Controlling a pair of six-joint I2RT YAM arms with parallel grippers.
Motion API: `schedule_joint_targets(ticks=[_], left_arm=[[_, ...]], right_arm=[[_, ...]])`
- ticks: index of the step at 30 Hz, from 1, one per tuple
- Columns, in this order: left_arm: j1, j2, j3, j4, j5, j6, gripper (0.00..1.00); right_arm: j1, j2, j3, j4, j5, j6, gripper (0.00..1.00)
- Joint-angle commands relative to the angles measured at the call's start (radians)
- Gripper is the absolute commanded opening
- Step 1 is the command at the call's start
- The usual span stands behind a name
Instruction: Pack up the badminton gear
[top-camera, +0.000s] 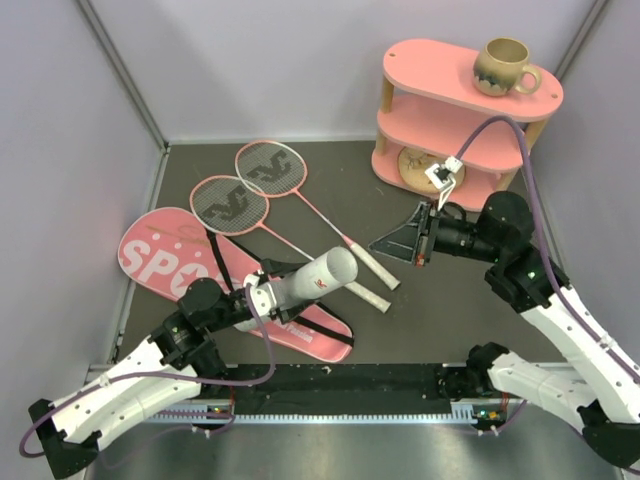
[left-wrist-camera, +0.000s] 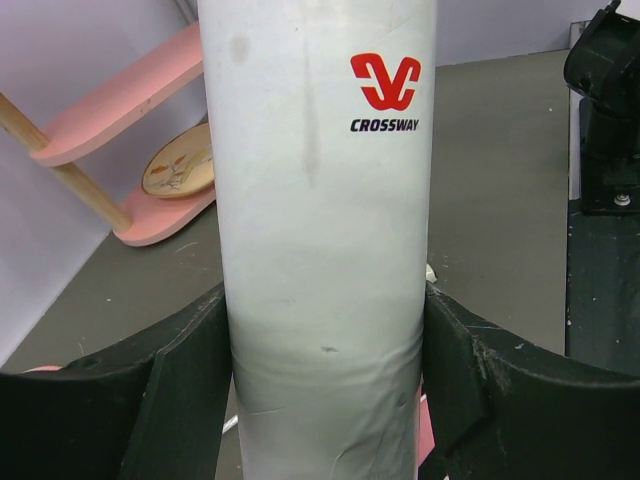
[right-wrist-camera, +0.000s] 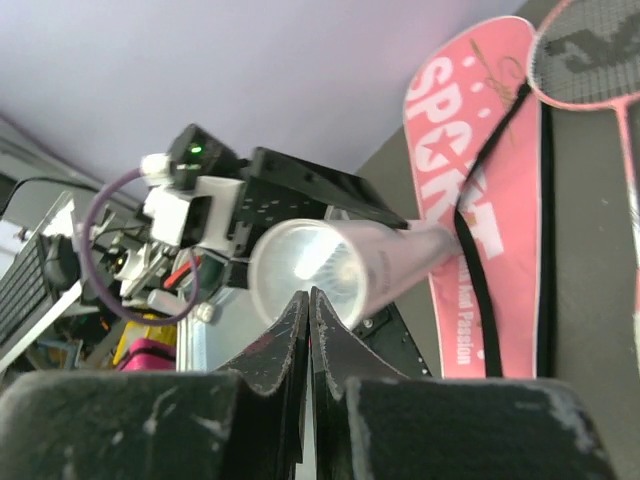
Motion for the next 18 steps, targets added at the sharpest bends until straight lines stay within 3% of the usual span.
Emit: schedule_joint_targets(ticks=[1, 7, 11, 18], left_arm=[[-0.004, -0.008, 0.028, 0.091, 0.006, -0.002, 0.08], [-0.004, -0.011, 0.028, 0.089, 0.003, 0.000, 0.08], [-0.004, -0.014, 0.026, 0.094, 0.001, -0.002, 0.08], [-0.004, -0.011, 0.028, 0.104, -0.046, -0.022, 0.08]], right_arm=[[0.079, 0.024, 0.065, -0.025, 0.031, -0.045, 0.00], [0.187, 0.071, -0.146, 0.246, 0.050, 0.098, 0.00], [0.219, 0.085, -0.213, 0.285, 0.082, 0.106, 0.00], [0.187, -0.026, 0.028, -0.055, 0.270, -0.119, 0.00]])
